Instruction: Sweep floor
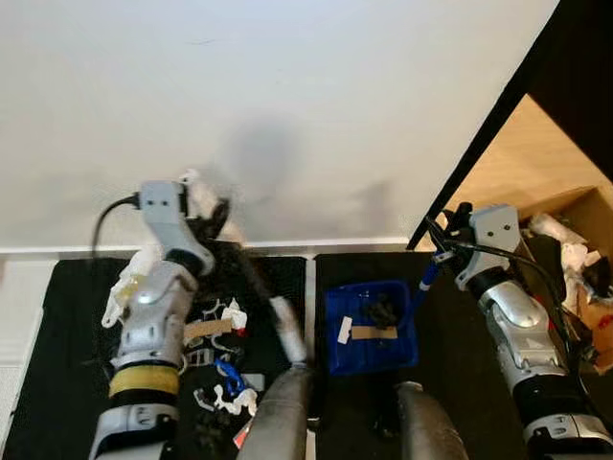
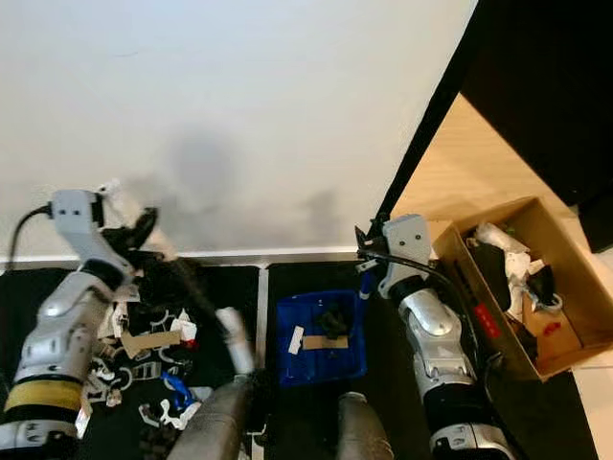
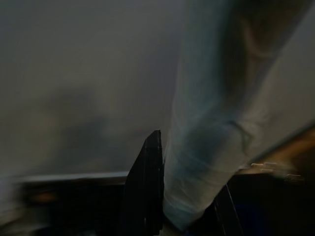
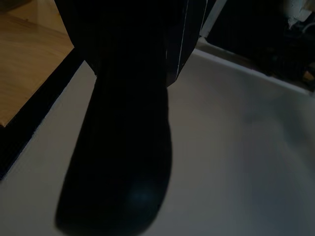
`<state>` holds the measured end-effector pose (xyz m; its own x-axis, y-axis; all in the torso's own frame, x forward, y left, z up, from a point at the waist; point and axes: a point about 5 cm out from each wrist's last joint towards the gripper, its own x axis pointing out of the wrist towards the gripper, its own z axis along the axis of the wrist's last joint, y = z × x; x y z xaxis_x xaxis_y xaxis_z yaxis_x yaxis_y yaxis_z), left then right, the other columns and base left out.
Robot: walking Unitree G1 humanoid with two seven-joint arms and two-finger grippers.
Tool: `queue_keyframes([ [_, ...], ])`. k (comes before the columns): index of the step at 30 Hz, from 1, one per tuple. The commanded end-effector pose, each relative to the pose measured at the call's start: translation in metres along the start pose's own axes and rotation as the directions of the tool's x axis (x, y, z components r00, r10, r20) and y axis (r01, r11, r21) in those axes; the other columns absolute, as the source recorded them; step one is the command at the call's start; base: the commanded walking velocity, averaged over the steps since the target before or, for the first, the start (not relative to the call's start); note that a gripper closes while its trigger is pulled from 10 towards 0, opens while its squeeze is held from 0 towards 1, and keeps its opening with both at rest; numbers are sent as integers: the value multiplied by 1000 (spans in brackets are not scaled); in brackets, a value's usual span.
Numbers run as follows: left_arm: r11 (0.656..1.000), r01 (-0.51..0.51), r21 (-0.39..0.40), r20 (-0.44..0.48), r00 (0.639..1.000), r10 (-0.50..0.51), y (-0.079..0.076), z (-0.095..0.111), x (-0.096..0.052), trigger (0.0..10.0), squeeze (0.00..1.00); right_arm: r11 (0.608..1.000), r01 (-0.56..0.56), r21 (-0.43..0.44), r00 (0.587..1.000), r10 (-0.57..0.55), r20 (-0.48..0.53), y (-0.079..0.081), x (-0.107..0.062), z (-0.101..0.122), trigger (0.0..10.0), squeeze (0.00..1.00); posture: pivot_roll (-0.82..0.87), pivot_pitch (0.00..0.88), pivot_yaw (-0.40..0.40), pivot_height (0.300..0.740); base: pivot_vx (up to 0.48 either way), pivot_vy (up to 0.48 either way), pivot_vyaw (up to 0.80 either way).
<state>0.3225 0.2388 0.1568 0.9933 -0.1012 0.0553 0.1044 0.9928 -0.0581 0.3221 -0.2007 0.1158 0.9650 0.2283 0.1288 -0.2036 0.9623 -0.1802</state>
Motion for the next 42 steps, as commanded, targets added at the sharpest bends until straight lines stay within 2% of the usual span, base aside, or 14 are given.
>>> queue_keyframes([
  [1,998,-44,46,21,999,43,9,14,-2,10000,0,999,23,43,999,-22,-28,2,-8,-11,10000,0,231,254,120,740,0,0,0],
  [3,988,-98,117,2,995,98,15,25,-1,10000,0,997,55,54,998,-54,-21,-4,-11,-10,10000,0,226,246,125,740,0,0,0],
  [5,985,-111,132,-41,992,117,22,32,2,10000,0,995,79,63,997,-79,-2,-9,-13,-6,10000,0,223,236,130,740,0,0,0],
  [7,982,-148,113,-23,988,151,27,41,4,10000,0,994,89,66,996,-91,20,-11,-14,0,10000,0,223,234,131,740,0,0,0],
  [11,992,-123,31,10,992,123,29,54,7,10000,0,991,112,76,990,-118,81,-17,-17,16,10000,0,209,214,129,740,0,0,0],
  [13,992,-123,28,13,992,123,29,55,7,10000,0,991,112,74,989,-119,86,-17,-18,17,10000,0,206,211,129,740,0,0,0],
  [22,997,-24,-77,-23,999,22,11,55,11,10000,0,987,130,95,983,-140,116,-23,-27,30,10000,0,171,180,111,740,0,0,0],
  [25,996,-32,-79,5,999,32,1,50,14,10000,0,983,138,123,980,-154,128,-20,-25,34,10000,0,160,170,96,740,0,0,0],
  [30,987,25,-158,9,1000,-24,-22,41,17,10000,0,974,158,163,973,-181,141,-17,-16,39,10000,0,149,152,73,740,0,0,0],
  [33,990,24,-142,-5,1000,-24,-27,36,17,10000,0,963,178,205,970,-207,130,-18,-12,38,10000,0,145,137,64,740,0,0,0],
  [35,996,12,-87,-12,1000,-13,-26,35,18,10000,0,954,190,232,968,-222,120,-20,-10,36,10000,0,146,129,64,740,0,0,0],
  [37,996,-14,-87,-14,1000,13,-23,34,19,10000,0,946,197,258,966,-232,111,-20,-9,35,10000,0,144,124,67,740,0,0,0],
  [39,996,-14,-87,-14,1000,13,-23,34,19,10000,0,946,197,258,966,-232,111,-20,-9,35,10000,0,144,124,67,740,0,0,0],
  [42,999,-4,-37,9,1000,4,-24,33,18,10000,0,945,187,270,970,-221,102,-15,-7,32,10000,0,142,108,69,740,0,0,0],
])
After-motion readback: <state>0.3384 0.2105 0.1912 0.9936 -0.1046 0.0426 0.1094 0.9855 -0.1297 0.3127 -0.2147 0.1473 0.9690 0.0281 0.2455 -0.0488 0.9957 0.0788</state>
